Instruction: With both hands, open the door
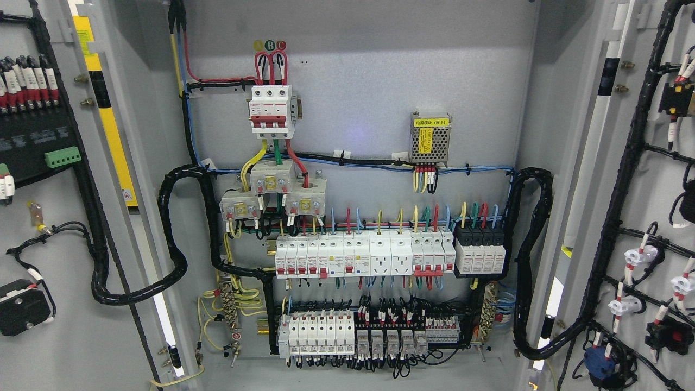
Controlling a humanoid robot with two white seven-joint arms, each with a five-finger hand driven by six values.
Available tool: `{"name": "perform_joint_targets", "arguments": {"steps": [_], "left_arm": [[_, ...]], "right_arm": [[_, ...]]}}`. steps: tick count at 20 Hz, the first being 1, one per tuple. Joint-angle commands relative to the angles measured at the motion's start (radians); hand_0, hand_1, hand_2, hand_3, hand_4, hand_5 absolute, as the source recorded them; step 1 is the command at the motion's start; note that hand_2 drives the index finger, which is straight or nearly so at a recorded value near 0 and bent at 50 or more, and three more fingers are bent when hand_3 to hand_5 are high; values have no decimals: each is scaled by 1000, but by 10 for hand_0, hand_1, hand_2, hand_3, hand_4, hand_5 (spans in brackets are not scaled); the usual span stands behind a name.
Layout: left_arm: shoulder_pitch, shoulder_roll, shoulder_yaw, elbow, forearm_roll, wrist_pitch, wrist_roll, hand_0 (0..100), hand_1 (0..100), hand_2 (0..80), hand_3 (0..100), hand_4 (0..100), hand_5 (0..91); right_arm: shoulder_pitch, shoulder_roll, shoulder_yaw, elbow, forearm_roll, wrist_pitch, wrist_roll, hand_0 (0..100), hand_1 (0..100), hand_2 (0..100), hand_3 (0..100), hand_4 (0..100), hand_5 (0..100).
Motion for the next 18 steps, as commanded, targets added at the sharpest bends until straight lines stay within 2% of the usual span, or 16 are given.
{"name": "perform_joint_targets", "arguments": {"steps": [1,9,13,18], "left_arm": [[0,4,1,11,1,0,3,0,0,0,0,0,0],[8,0,0,-18,1,0,3,0,0,0,0,0,0],[26,-10,-13,-90,-1,0,3,0,0,0,0,0,0],[46,-13,-19,-132,1,0,3,0,0,0,0,0,0]], "right_arm": [[2,-6,50,-27,0,0,0,243,0,0,0,0,0],[1,-7,86,-45,2,-9,0,242,0,0,0,0,0],[-4,-21,127,-45,2,-9,0,242,0,0,0,0,0],[-4,-40,218,-42,6,-8,-1,242,0,0,0,0,0]]}}
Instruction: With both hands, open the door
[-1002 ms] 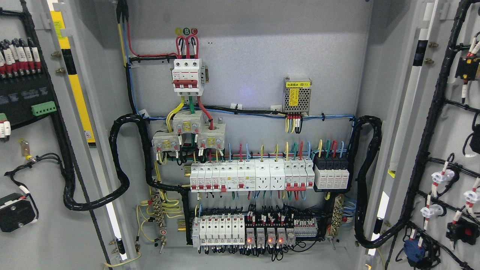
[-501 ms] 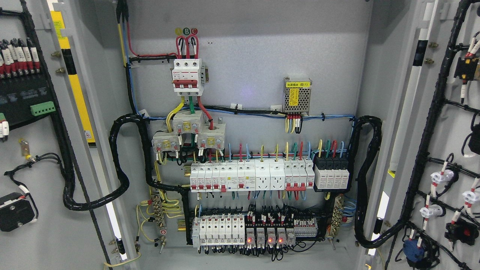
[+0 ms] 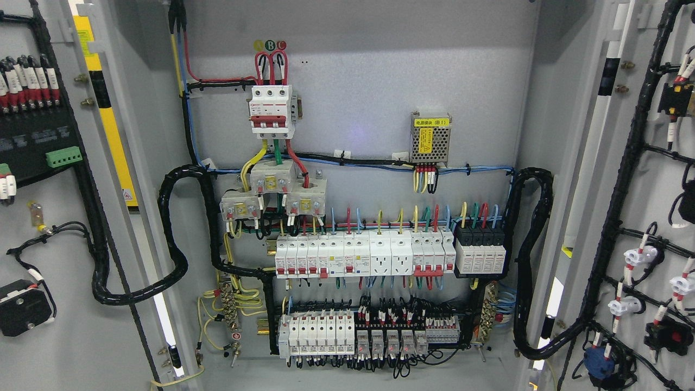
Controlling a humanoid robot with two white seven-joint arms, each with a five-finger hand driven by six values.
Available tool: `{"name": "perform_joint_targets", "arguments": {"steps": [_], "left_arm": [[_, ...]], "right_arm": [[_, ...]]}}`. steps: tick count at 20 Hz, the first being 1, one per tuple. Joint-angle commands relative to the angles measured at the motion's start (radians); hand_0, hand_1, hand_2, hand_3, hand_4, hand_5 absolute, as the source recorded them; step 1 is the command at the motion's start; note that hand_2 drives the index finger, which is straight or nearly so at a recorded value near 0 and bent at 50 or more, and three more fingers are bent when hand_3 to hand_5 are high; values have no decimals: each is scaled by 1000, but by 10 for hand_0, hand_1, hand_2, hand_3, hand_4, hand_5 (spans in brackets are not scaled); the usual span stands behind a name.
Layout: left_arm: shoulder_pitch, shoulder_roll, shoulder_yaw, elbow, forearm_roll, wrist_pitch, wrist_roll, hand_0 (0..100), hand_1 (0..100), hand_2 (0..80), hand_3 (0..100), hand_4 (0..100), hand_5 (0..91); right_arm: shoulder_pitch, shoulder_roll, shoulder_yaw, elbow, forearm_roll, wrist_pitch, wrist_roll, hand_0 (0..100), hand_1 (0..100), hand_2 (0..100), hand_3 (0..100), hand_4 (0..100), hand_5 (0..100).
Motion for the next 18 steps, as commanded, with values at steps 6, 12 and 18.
{"name": "perform_joint_targets", "arguments": {"steps": [6,12,18], "left_arm": [[40,-41,-76,-181,-1,11,-5,0,0,0,0,0,0],[53,-113,-326,-178,-118,3,3,0,0,0,0,0,0],[37,-384,-503,36,-448,-3,23,0,0,0,0,0,0]], "right_arm": [[-2,-49,220,8,10,3,-2,243,0,0,0,0,0],[6,-50,266,43,1,7,-3,242,0,0,0,0,0],[6,-50,350,128,12,16,-8,243,0,0,0,0,0]]}}
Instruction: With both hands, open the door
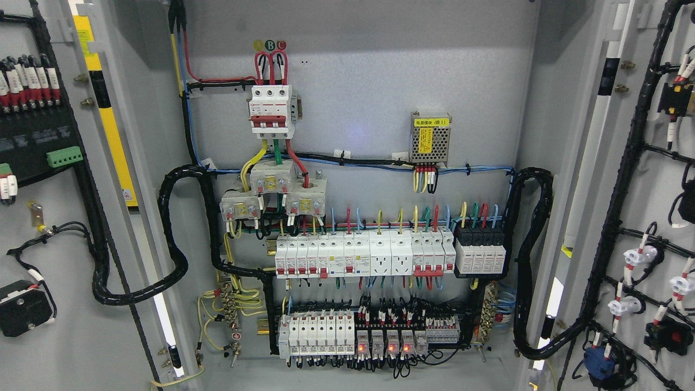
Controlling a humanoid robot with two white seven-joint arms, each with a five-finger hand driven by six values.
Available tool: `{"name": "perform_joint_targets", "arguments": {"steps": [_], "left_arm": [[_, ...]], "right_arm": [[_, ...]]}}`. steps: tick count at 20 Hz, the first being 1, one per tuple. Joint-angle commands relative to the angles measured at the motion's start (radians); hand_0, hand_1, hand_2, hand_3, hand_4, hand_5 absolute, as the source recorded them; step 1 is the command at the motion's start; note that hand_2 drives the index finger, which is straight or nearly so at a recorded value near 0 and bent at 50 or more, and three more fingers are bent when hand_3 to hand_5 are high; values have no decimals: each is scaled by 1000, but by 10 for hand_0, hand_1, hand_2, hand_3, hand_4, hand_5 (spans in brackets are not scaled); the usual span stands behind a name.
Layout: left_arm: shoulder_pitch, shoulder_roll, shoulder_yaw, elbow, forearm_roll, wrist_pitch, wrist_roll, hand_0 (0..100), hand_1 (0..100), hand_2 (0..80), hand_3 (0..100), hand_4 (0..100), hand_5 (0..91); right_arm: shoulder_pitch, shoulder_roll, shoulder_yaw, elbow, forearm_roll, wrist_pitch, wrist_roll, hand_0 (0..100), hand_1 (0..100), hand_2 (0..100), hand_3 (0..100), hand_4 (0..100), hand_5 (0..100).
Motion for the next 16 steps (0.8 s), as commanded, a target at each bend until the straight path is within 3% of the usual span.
{"name": "perform_joint_targets", "arguments": {"steps": [1,4,7,13,16], "left_arm": [[-22,-300,-251,208,-235,-8,7,0,0,0,0,0,0],[-69,-359,-237,440,-235,-23,9,0,0,0,0,0,0],[-118,-368,-239,682,-235,-76,9,0,0,0,0,0,0],[-281,-379,-250,1224,-235,-81,7,0,0,0,0,0,0],[-297,-379,-254,1330,-239,-74,1,0,0,0,0,0,0]], "right_arm": [[1,-11,145,116,11,7,-3,243,0,0,0,0,0],[-5,-10,205,282,81,6,1,243,0,0,0,0,0],[-8,24,246,518,215,-7,4,243,0,0,0,0,0],[-40,62,280,794,241,-5,4,242,0,0,0,0,0],[-69,80,297,972,301,-5,4,242,0,0,0,0,0]]}}
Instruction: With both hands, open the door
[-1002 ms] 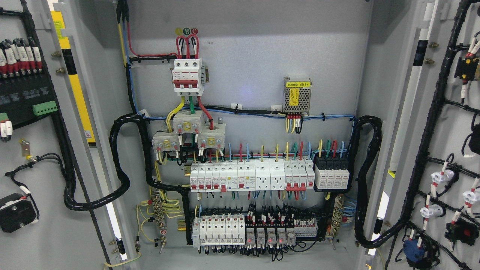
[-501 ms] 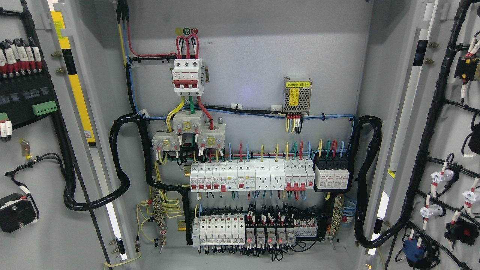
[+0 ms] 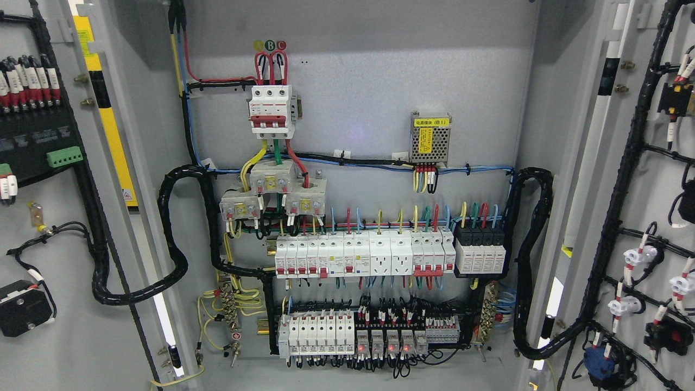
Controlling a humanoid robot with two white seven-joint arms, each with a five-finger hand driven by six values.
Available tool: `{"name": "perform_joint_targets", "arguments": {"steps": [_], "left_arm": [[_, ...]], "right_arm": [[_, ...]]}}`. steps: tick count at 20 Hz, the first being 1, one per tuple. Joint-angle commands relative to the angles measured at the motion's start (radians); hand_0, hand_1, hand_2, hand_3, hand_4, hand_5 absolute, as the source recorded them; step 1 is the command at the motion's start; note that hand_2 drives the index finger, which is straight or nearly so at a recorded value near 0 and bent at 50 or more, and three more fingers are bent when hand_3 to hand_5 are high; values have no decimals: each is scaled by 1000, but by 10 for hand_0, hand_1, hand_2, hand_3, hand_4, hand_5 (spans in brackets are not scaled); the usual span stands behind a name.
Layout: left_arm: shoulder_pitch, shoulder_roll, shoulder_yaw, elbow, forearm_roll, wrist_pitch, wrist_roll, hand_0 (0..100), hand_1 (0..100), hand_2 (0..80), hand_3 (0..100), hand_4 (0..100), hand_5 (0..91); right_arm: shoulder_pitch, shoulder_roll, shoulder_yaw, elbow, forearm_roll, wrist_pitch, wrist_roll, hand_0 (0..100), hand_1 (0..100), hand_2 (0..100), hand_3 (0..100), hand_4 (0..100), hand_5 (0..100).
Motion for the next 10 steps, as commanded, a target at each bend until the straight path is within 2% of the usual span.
{"name": "perform_joint_targets", "arguments": {"steps": [1,6,9,10], "left_arm": [[-83,-82,-52,646,-16,7,-10,0,0,0,0,0,0],[-84,-87,-47,794,-16,7,-5,0,0,0,0,0,0],[-87,-81,-47,875,-17,11,4,0,0,0,0,0,0],[-89,-82,-49,901,-17,13,28,0,0,0,0,0,0]], "right_arm": [[-51,56,101,571,113,0,1,242,0,0,0,0,0],[-172,128,102,986,242,3,1,243,0,0,0,0,0],[-214,156,102,1160,305,6,-7,242,0,0,0,0,0],[-223,166,99,1191,320,7,-11,242,0,0,0,0,0]]}}
